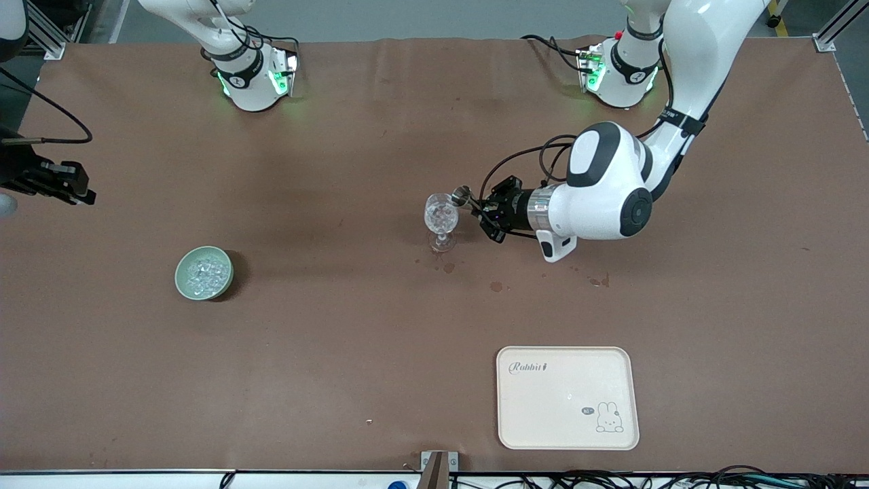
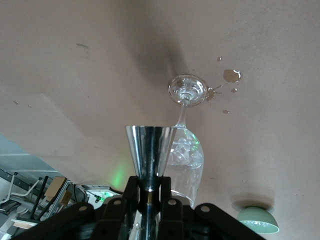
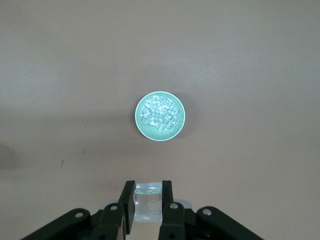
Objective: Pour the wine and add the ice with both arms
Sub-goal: 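Tilt the jigger with the left gripper to pour into the glass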
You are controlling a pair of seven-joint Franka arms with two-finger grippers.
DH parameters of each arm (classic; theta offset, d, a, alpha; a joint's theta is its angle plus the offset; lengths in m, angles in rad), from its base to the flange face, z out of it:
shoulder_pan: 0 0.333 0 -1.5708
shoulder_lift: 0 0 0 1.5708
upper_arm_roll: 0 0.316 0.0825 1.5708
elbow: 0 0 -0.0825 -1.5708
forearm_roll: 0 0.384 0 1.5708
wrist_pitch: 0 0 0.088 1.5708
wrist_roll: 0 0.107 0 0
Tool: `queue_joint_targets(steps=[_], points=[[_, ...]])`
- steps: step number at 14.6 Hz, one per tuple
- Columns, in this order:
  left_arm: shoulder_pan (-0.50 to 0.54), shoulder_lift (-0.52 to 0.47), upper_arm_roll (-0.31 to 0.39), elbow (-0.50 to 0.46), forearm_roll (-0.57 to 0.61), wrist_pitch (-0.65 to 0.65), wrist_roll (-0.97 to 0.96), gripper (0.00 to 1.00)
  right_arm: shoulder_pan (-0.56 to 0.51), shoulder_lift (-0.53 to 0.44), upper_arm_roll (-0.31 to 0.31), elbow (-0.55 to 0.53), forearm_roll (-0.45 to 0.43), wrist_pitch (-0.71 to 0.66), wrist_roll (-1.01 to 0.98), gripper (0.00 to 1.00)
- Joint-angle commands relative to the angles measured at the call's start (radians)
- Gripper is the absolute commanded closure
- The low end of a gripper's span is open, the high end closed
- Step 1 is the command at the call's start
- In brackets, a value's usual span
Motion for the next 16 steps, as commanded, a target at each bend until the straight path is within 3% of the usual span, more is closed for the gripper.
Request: queue_joint_targets(steps=[1, 5, 16], points=[[-0.019, -0.033, 0.009, -0.012, 0.023, 0.010, -0.061, 1.00, 0.000, -0.022, 0.003, -0.026, 0.003, 0.005, 0.008, 0.94], [-0.054, -0.027, 0.006, 0.003, 0.118, 0.041, -0.186, 1.00, 0.002, -0.022, 0.003, -0.025, 0.003, 0.008, 0.008, 0.94], [-0.079, -0.033, 0.003, 0.008, 0.218, 0.041, -0.335, 1.00, 0.014, -0.020, 0.004, -0.025, 0.003, 0.008, 0.008, 0.94]])
